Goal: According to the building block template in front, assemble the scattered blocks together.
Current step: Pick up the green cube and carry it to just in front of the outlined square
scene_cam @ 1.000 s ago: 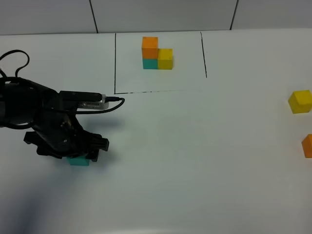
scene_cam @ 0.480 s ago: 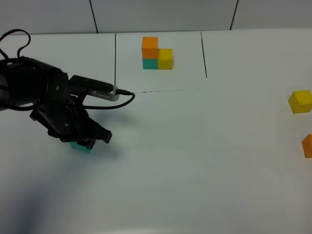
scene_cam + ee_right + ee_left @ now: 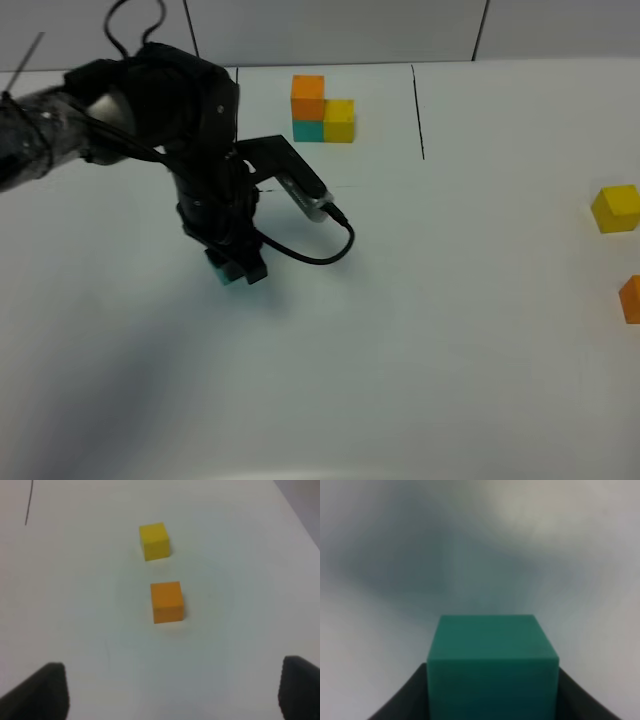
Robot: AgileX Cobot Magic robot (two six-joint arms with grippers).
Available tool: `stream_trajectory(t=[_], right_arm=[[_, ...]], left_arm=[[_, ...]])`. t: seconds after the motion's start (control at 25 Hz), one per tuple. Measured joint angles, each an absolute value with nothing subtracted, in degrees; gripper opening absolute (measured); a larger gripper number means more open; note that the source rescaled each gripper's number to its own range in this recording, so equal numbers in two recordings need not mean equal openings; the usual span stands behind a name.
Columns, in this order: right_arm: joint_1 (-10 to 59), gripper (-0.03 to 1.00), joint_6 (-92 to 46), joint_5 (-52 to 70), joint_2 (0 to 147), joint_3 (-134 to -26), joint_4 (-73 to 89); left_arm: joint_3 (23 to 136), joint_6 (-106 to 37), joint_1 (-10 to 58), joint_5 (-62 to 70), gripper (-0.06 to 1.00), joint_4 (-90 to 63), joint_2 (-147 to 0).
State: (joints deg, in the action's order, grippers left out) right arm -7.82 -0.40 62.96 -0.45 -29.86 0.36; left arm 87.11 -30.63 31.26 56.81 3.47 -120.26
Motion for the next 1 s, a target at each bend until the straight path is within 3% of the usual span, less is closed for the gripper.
stream_trajectory(t=[0.4,1.0], right_arm=[[-7.8,0.76,-0.4,63.0,-0.4,-29.9,0.4],[-7.8,0.76,-0.4,63.0,-0.4,-29.9,0.4]], left_arm=[[108.8,-43.7,39.1,62.2,0.0,3.7,-133.5],[110.2,-51.0,41.9,59.1,0.0,-2.2,-134.7]])
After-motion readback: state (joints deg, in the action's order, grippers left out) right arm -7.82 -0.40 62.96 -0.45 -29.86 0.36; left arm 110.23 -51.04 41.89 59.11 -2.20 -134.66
